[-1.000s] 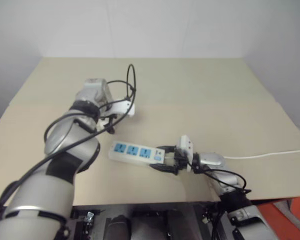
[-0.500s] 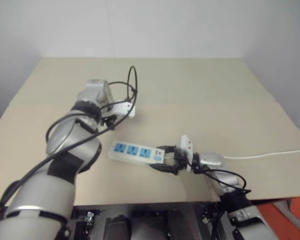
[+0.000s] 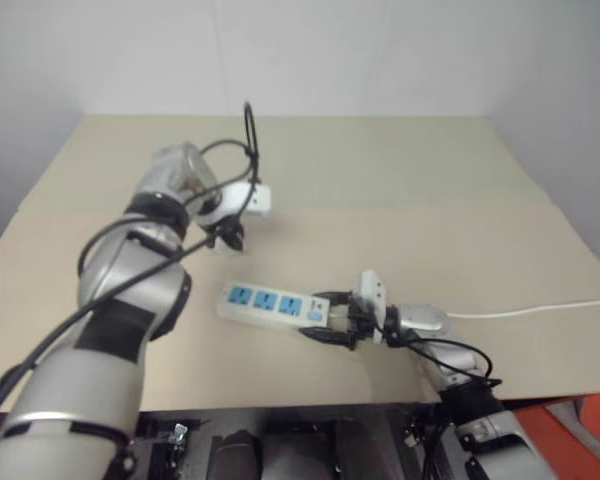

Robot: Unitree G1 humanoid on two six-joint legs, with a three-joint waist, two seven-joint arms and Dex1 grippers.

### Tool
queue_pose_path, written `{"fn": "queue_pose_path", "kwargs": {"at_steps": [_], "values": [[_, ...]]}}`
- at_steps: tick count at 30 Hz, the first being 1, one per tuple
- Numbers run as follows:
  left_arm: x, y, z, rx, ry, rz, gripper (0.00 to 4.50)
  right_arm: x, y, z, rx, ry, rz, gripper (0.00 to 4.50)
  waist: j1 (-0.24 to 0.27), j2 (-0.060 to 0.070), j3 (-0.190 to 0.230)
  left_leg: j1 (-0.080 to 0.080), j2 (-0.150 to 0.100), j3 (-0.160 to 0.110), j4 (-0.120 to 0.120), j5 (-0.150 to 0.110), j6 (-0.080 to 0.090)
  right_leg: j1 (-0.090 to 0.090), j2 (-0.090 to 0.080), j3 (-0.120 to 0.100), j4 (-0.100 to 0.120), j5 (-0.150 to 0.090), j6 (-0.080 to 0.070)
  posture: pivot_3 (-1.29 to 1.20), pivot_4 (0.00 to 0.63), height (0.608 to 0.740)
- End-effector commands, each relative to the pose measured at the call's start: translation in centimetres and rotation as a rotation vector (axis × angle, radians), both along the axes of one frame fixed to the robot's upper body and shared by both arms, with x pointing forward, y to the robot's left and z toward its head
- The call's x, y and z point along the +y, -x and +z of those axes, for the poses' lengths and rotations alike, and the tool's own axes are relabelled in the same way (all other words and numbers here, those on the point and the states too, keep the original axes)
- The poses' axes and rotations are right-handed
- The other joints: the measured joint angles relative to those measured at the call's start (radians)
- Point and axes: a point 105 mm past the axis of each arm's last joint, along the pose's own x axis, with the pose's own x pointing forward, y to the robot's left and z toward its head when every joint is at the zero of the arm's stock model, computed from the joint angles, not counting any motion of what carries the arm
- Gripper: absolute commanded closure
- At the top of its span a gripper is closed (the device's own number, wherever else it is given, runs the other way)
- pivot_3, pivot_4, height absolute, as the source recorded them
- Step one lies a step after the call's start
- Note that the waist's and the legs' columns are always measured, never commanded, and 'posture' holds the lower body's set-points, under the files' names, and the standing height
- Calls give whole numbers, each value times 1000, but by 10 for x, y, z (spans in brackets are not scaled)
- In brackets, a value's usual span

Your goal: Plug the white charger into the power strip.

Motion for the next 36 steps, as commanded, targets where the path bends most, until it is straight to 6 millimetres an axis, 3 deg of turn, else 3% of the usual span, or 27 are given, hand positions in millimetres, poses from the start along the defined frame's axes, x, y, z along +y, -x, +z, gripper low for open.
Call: {"fn": "queue_pose_path", "kwargs": {"at_steps": [1,3,6,9,12,16,28,36], "values": [[-21,13,60,-2,381,-90,3466,-3,7,-18,74,53,27,1064,-1,0,0,0,0,0,0,0,0,0,0,0,0,0,0,0,150,740],[-20,22,61,63,481,-121,3466,-3,6,-18,74,57,33,1064,-2,0,0,0,0,0,0,0,0,0,0,0,0,0,0,0,150,740],[-22,42,55,142,778,-193,3466,-4,6,-20,72,64,38,1064,-6,6,-3,2,0,0,-1,0,0,1,0,1,2,0,1,0,150,740],[-22,71,42,108,1034,-313,3466,-5,6,-20,71,64,40,1064,-6,7,-4,4,1,0,0,0,0,2,0,1,3,-1,1,0,150,740],[-23,91,15,52,1083,-331,3466,-5,6,-20,70,67,42,1064,1,7,-4,3,1,-1,2,0,0,2,0,1,4,0,0,0,150,740],[-12,116,0,261,1193,-377,3466,-5,7,-21,69,68,46,1064,2,7,-4,4,0,-1,3,0,0,4,0,1,4,0,0,0,150,740],[-12,115,-43,367,1157,-340,3466,-5,8,-23,71,72,48,1064,2,7,-4,8,0,-1,2,0,0,7,0,1,2,0,0,0,150,740],[-23,105,-48,358,1138,-361,3466,-5,11,-24,79,71,47,1064,4,6,-4,8,0,-1,2,0,0,7,0,1,2,0,0,0,150,740]]}}
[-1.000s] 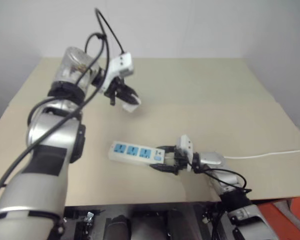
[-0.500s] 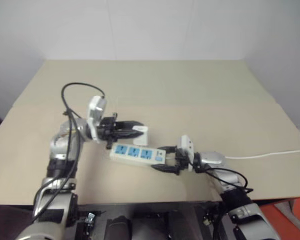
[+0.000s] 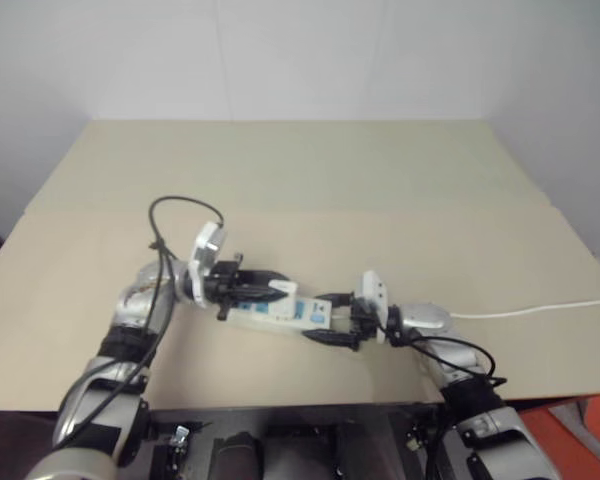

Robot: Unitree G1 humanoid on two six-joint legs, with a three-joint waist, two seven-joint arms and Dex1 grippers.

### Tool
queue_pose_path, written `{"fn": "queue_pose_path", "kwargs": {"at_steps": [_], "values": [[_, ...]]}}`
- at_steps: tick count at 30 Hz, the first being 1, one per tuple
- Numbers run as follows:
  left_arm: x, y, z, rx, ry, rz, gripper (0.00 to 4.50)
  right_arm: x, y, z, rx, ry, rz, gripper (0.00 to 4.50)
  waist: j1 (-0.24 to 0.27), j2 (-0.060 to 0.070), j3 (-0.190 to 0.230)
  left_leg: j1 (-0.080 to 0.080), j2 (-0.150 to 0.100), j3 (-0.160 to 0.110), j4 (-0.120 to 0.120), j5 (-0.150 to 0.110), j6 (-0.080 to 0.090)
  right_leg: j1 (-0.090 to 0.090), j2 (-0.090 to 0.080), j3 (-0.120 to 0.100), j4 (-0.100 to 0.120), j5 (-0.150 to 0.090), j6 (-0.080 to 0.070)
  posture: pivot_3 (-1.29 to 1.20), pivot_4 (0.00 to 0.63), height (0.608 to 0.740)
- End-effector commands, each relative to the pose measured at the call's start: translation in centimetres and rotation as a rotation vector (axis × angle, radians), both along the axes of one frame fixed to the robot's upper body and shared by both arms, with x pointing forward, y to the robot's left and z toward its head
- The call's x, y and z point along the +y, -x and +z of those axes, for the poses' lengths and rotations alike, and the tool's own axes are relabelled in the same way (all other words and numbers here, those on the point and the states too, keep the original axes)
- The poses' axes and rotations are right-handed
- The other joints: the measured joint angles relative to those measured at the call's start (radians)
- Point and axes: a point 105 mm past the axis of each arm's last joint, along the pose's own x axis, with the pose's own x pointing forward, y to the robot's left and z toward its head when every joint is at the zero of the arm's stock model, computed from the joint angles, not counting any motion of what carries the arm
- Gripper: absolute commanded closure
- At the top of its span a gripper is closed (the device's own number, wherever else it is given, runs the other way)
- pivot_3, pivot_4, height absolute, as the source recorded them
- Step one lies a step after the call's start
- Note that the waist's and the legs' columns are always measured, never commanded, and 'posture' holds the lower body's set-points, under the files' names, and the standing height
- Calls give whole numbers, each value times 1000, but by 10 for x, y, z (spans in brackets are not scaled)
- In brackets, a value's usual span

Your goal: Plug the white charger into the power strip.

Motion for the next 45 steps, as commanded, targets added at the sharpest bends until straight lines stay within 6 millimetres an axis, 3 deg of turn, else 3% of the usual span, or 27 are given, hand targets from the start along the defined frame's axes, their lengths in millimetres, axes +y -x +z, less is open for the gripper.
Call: {"fn": "queue_pose_path", "kwargs": {"at_steps": [1,24,45], "values": [[-4,-5,13,-60,25,-15,3466,-1,11,-21,70,54,21,1064,0,0,0,0,0,0,0,0,0,0,0,0,0,0,0,0,150,740],[-13,-17,-2,-7,-2,-14,3466,0,16,-23,74,56,16,1064,-1,0,0,-1,0,0,-1,0,0,-1,0,0,-1,0,0,0,150,740],[-8,-7,-25,34,-59,-35,3466,1,15,-22,67,53,22,1064,-2,0,0,-1,0,0,-1,0,0,-1,0,0,-1,0,0,0,150,740]]}}
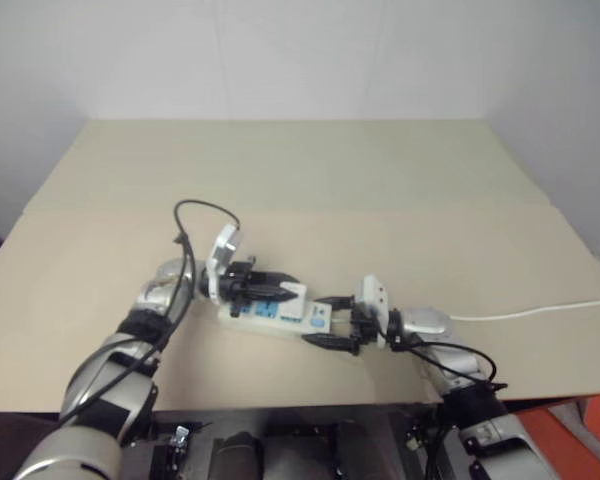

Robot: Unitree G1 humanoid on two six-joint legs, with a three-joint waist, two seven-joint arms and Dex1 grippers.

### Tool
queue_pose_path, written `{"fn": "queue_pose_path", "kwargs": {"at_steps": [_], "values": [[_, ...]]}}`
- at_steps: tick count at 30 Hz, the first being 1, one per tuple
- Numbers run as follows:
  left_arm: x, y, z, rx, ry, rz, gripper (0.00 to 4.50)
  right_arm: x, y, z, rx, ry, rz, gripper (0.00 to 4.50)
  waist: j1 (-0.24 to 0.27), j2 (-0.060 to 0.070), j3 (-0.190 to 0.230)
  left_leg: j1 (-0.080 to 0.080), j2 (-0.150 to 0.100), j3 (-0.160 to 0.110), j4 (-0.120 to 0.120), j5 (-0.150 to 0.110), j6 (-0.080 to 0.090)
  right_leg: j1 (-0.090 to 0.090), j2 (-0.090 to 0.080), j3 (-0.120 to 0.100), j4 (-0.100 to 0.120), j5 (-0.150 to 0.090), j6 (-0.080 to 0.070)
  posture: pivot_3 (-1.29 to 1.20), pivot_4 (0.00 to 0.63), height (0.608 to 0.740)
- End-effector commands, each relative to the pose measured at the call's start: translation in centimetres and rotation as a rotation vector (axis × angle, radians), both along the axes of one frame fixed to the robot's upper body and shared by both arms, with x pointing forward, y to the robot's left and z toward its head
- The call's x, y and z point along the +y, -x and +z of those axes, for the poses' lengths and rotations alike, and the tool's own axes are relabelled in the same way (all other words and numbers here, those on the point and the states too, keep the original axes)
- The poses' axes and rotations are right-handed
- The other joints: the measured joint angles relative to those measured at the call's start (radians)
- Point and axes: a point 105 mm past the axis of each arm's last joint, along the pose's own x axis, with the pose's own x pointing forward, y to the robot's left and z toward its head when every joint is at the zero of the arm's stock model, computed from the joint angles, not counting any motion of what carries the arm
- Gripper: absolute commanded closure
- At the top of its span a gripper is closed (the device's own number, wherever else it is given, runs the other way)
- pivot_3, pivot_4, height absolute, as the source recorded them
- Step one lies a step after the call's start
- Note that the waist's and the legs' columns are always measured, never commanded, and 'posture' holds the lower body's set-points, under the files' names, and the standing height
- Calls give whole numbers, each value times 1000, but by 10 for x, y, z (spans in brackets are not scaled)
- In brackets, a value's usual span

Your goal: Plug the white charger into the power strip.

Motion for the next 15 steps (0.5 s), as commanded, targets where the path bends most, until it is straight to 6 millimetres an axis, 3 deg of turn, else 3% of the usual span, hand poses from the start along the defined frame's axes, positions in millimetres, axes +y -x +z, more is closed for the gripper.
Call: {"fn": "queue_pose_path", "kwargs": {"at_steps": [1,6,15], "values": [[4,4,-16,-9,-53,-2,3466,0,9,-21,75,53,23,1064,0,0,0,0,0,0,0,0,0,0,0,0,0,0,0,0,150,740],[10,8,-38,-24,-143,0,3466,0,9,-20,68,51,25,1064,0,0,-2,1,0,0,0,0,0,1,0,0,0,0,0,0,150,740],[17,10,-54,-19,-194,19,3466,-1,10,-19,56,51,28,1064,1,-1,-12,2,0,0,0,0,0,2,0,0,0,0,0,0,150,740]]}}
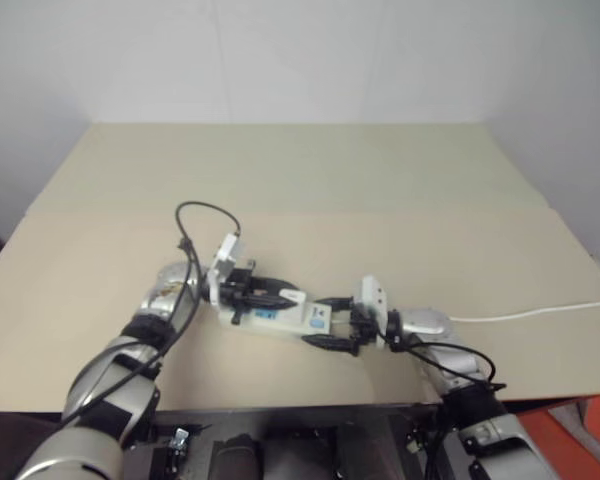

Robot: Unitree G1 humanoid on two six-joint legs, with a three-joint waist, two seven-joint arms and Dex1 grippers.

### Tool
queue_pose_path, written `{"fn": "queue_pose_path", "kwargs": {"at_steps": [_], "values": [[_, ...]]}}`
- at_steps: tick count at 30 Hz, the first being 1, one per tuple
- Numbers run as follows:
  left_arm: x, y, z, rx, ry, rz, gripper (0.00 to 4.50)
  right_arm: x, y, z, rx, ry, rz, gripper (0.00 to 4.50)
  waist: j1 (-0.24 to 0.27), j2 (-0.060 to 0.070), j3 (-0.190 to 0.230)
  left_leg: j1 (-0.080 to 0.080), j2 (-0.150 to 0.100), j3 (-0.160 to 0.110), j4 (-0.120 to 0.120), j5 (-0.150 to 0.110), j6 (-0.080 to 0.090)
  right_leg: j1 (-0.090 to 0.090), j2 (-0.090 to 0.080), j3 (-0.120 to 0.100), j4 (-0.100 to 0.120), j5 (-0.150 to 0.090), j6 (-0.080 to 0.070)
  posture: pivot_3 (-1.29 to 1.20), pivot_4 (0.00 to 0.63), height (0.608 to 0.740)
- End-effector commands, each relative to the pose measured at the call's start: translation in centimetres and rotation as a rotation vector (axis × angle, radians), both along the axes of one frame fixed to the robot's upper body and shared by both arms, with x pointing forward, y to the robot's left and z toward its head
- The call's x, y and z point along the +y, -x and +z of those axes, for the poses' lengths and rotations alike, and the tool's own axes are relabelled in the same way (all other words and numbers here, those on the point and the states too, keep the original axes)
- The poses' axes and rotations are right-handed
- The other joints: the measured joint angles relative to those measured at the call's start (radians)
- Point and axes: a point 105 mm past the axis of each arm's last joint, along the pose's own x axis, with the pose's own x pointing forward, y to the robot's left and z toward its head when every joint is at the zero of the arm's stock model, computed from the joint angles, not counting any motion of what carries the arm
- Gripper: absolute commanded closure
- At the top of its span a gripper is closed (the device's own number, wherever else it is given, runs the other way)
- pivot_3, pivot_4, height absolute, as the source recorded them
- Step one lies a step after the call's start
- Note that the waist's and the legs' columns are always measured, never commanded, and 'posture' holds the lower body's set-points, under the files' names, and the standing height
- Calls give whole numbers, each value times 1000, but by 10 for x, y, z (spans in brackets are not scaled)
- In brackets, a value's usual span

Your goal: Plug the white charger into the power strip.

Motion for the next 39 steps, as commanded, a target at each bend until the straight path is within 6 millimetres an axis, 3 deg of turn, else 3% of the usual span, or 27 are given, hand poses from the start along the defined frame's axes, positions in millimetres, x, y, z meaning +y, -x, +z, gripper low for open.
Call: {"fn": "queue_pose_path", "kwargs": {"at_steps": [1,7,11,24,28,35,39], "values": [[17,9,-41,68,-170,24,3466,-1,10,-15,49,38,33,1064,0,0,-2,0,0,0,0,0,0,0,0,0,0,0,0,0,150,740],[29,19,-68,50,-302,6,3466,-1,10,-15,42,36,38,1064,3,1,-16,7,0,0,-1,0,0,8,0,0,-2,-3,3,0,150,740],[32,18,-70,52,-290,30,3466,-1,10,-15,41,37,40,1064,3,2,-19,20,0,0,-4,-1,1,21,-1,0,-4,-11,5,0,150,740],[33,16,-67,46,-262,54,3466,0,10,-15,46,37,49,1064,5,3,-23,21,0,0,-4,-1,1,24,-1,0,-4,-11,6,0,150,740],[29,10,-52,38,-166,84,2235,0,9,-15,48,34,45,1064,0,4,-23,21,0,0,-5,-2,2,21,0,1,-4,-11,5,0,150,740],[32,11,-42,-23,-183,52,144,0,9,-16,47,34,44,1064,0,4,-22,16,0,0,-6,-2,3,16,0,1,-3,-11,7,0,150,740],[37,6,-27,-90,-136,87,27,0,8,-16,34,34,33,1064,0,4,-21,16,0,0,-7,-2,3,16,0,1,-4,-12,6,0,150,740]]}}
